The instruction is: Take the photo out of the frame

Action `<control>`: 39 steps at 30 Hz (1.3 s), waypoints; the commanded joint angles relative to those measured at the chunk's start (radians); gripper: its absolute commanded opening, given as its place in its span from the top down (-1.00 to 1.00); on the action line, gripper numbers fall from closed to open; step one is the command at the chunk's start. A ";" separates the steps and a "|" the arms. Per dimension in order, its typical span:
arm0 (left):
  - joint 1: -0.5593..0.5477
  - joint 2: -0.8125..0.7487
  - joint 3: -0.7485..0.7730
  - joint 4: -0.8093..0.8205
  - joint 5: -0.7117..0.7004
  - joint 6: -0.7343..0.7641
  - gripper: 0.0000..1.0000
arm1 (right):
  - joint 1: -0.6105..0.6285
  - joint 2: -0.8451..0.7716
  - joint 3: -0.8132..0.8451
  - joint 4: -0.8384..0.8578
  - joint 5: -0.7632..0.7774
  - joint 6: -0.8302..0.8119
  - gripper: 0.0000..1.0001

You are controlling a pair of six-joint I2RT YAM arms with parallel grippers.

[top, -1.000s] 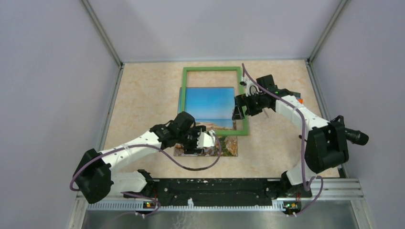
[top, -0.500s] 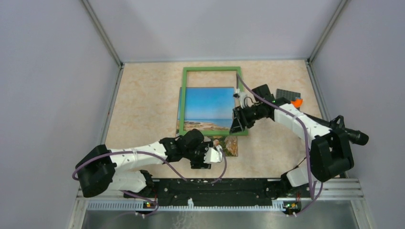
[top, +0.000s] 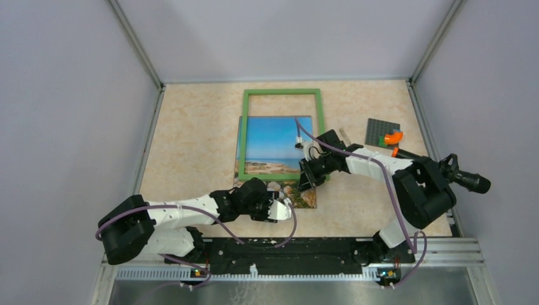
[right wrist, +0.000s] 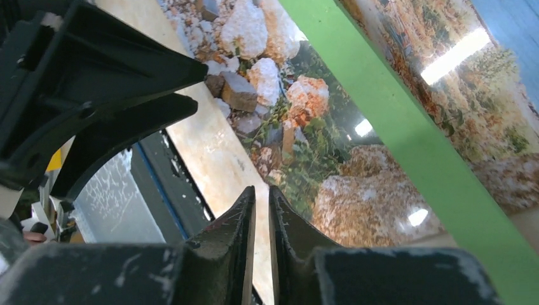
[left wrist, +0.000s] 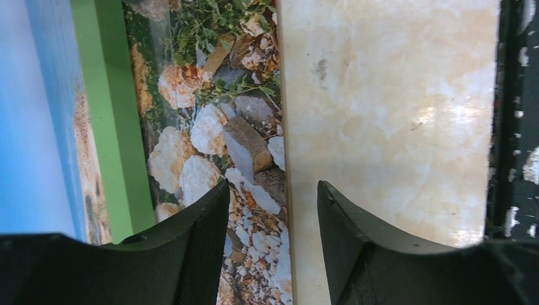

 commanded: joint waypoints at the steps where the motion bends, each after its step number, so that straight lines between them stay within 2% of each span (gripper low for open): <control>1: -0.007 0.021 -0.010 0.066 -0.058 0.032 -0.14 | 0.032 0.053 0.035 0.107 0.046 0.017 0.77; 11: -0.007 0.065 -0.005 0.061 -0.104 0.033 -0.05 | 0.063 0.136 0.033 0.080 0.196 -0.018 0.86; 15: -0.006 0.063 0.026 0.032 -0.124 -0.005 0.12 | 0.064 0.155 0.025 0.060 0.219 -0.046 0.88; 24: -0.005 0.022 0.076 -0.046 -0.127 -0.036 0.48 | 0.065 0.150 0.017 0.038 0.217 -0.070 0.88; 39: 0.015 0.037 0.079 0.000 -0.194 -0.010 0.71 | 0.076 0.147 0.019 0.029 0.210 -0.084 0.87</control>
